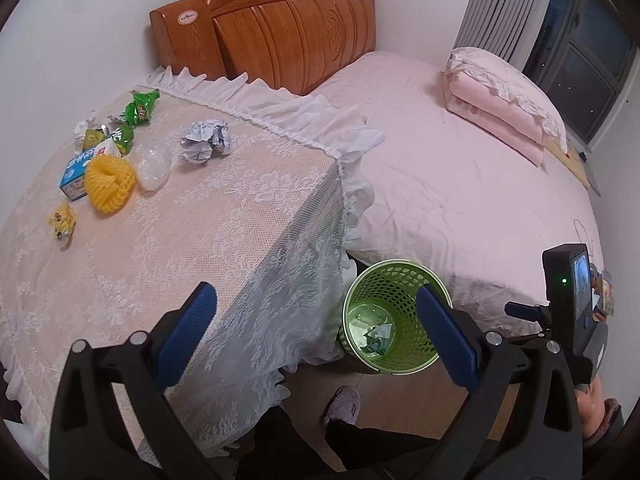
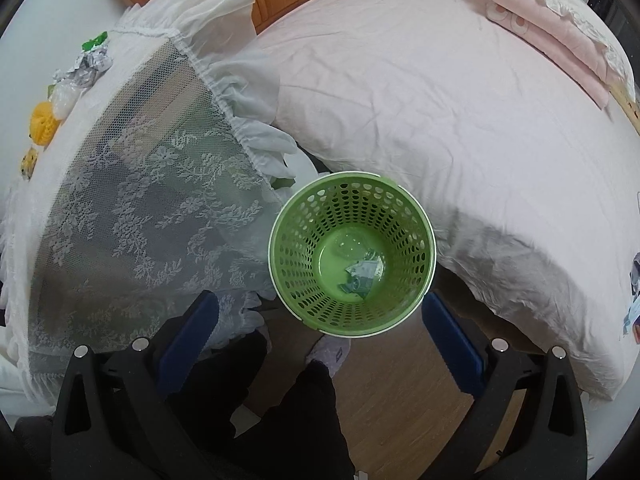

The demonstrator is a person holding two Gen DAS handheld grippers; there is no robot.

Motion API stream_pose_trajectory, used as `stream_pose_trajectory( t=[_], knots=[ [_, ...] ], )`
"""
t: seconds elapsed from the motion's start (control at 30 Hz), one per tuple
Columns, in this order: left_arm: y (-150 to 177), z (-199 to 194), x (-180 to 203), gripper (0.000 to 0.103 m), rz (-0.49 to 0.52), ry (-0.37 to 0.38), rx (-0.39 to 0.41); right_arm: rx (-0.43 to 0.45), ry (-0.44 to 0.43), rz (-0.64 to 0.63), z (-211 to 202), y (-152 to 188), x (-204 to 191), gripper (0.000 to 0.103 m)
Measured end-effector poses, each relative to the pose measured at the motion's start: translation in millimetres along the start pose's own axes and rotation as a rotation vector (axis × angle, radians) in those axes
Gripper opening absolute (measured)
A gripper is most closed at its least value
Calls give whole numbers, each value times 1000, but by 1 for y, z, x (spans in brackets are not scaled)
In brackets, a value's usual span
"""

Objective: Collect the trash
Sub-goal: 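Carry both items over the green wastebasket and open both tools to drop them, then grasp the yellow snack wrapper with the left tool while the right tool grasps the yellow foam net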

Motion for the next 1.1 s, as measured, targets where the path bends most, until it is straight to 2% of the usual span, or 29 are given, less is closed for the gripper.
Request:
stream_pose_trajectory(
  t=[0.43, 0.7, 0.93, 1.1],
  knots=[
    [1, -1, -48, 95, -74, -50, 4, 58, -20, -144, -24, -20, -67, 101],
    [7, -3, -96, 95, -153, -102, 6, 109, -77, -240, -39, -43, -132, 101],
    [12, -3, -171, 95, -258, -195, 8, 142, -139, -322, -50, -64, -199, 101],
    [19, 9, -247, 95, -334, -333, -7, 150, -181, -359, -53, -74, -245, 101]
  ],
)
Point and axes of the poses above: each gripper's, at about its wrist camera, not at the fingertips, and z roughly the way its jaws point, x to its right, y to its underside, the point moved 7 cm from there along z, roughly the way its jaws point, and after that the axes turned 8 degrees about z, right-handed, at the moved point
